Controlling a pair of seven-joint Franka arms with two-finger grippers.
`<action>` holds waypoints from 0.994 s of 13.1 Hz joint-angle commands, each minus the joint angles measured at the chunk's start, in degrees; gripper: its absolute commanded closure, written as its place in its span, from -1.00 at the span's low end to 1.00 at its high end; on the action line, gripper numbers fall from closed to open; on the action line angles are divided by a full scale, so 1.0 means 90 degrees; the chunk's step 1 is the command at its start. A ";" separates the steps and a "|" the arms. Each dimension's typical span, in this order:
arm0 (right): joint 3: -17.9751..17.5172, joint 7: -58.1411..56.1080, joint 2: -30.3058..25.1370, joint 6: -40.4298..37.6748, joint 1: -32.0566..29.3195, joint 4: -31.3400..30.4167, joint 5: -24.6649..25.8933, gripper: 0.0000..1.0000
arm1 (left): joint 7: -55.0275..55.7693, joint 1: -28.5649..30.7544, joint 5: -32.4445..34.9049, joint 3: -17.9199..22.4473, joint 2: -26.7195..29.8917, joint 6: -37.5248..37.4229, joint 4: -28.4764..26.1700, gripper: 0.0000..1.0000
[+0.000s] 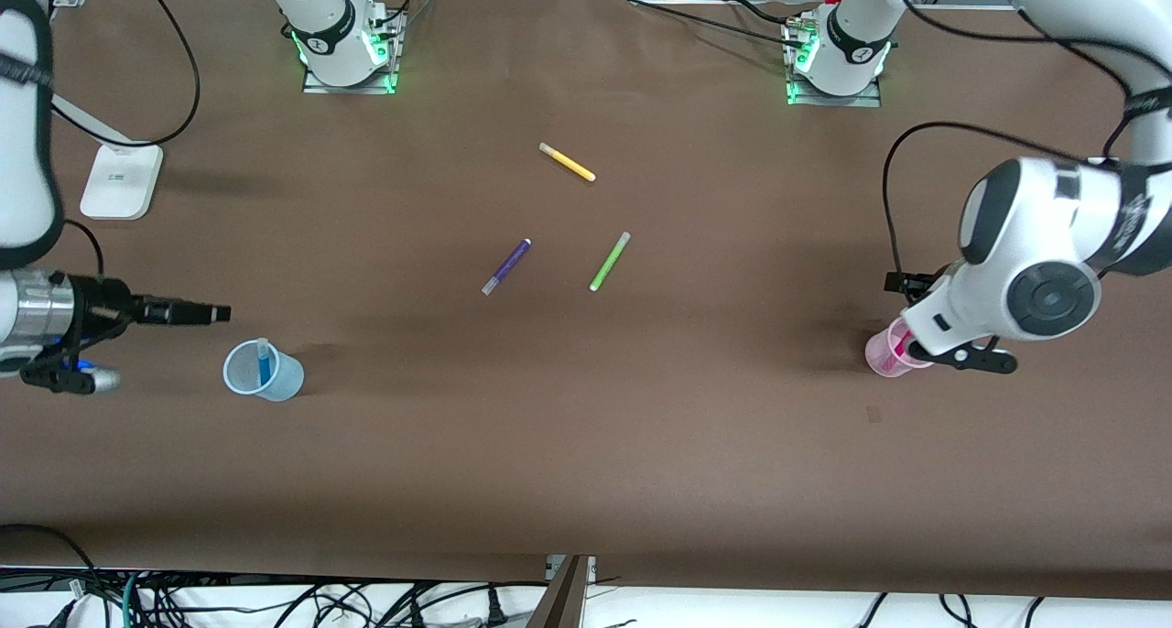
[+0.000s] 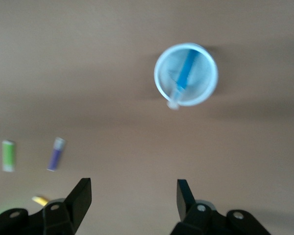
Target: Place pink and blue markers in matching cups
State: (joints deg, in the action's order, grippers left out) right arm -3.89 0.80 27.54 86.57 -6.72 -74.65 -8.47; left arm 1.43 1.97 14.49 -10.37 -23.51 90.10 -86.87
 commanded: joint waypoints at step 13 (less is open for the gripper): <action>-0.0330 0.0537 -0.2309 -0.0585 0.0532 -0.1122 0.1293 -0.98 | -0.0071 0.0835 -0.0955 -0.0039 0.2181 -0.0013 -0.0160 -1.00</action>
State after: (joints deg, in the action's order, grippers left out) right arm -6.90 6.04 6.28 83.01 -1.38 -87.58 2.98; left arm 1.26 9.70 7.43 -10.60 -6.50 88.74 -86.38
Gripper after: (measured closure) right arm 0.009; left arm 0.000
